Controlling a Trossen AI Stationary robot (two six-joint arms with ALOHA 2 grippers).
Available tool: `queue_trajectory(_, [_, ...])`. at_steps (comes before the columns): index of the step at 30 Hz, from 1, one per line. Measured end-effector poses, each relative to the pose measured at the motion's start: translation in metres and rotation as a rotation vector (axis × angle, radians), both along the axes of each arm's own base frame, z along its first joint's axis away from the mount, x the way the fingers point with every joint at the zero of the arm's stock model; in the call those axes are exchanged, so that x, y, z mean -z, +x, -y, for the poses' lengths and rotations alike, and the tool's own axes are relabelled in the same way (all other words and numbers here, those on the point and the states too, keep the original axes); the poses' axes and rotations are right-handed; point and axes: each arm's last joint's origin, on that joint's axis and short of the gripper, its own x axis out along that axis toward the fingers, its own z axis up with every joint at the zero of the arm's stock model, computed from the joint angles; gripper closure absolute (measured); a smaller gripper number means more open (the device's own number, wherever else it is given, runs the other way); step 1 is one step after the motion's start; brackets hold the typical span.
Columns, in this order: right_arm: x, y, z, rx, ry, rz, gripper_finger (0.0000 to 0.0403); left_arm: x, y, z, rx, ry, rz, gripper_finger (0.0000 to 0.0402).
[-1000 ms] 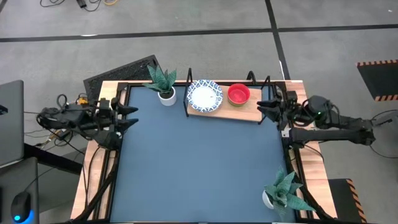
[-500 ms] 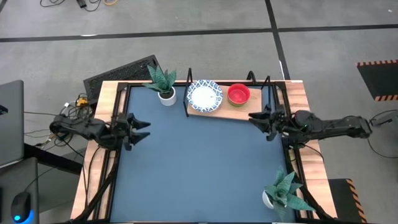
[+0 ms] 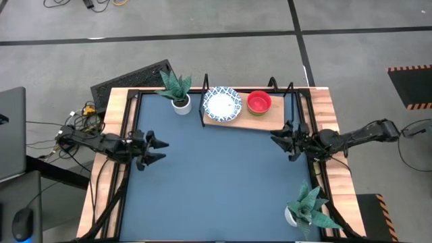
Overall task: Place and stack bowls onto a shelf
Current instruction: Return to Home Position
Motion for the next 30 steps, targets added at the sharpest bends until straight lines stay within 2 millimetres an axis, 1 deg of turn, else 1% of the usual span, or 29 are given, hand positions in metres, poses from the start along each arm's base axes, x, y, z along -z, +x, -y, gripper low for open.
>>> queue_trajectory(4, [-0.007, -0.003, 0.001, 0.045, -0.062, 0.055, 0.023, -0.004, -0.001, 0.002, 0.06, 0.025, 0.038, 0.0127])
queue_trajectory(7, [-0.01, -0.004, 0.002, 0.076, -0.085, 0.081, 0.023, -0.008, -0.002, 0.001, 0.064, 0.033, 0.036, 0.0127])
queue_trajectory(10, [-0.021, -0.007, 0.005, 0.099, -0.06, 0.162, 0.023, -0.023, -0.006, 0.0, 0.057, 0.016, 0.089, 0.0127])
queue_trajectory(13, [-0.039, -0.014, 0.007, 0.086, -0.058, 0.26, 0.023, -0.041, -0.011, -0.002, 0.026, 0.01, 0.135, 0.0127])
queue_trajectory(15, [-0.05, -0.022, 0.008, 0.06, -0.07, 0.334, 0.023, -0.051, -0.014, -0.004, 0.0, 0.037, 0.152, 0.0127])
queue_trajectory(17, [-0.054, -0.03, 0.009, 0.027, -0.091, 0.373, 0.023, -0.054, -0.016, -0.005, -0.015, 0.072, 0.129, 0.0127])
queue_trajectory(19, [-0.05, -0.037, 0.009, -0.021, -0.109, 0.353, 0.023, -0.049, -0.014, -0.005, -0.055, 0.07, 0.089, 0.0127])
queue_trajectory(21, [-0.044, -0.041, 0.009, -0.052, -0.085, 0.301, 0.023, -0.041, -0.012, -0.005, -0.067, 0.05, 0.068, 0.0127])
queue_trajectory(24, [-0.035, -0.035, 0.008, -0.071, -0.067, 0.21, 0.023, -0.024, -0.006, -0.003, -0.039, 0.022, 0.032, 0.0127])
queue_trajectory(26, [-0.034, -0.033, 0.008, -0.068, -0.074, 0.169, 0.023, -0.013, -0.003, -0.001, -0.012, 0.011, 0.022, 0.0127])
queue_trajectory(28, [-0.023, -0.03, 0.008, -0.074, -0.051, 0.069, 0.023, -0.001, 0.0, 0.0, -0.002, -0.006, 0.01, 0.0127])
queue_trajectory(30, [-0.012, -0.026, 0.009, -0.059, -0.042, -0.034, 0.023, 0.001, 0.0, 0.0, -0.001, 0.001, -0.014, 0.0127])
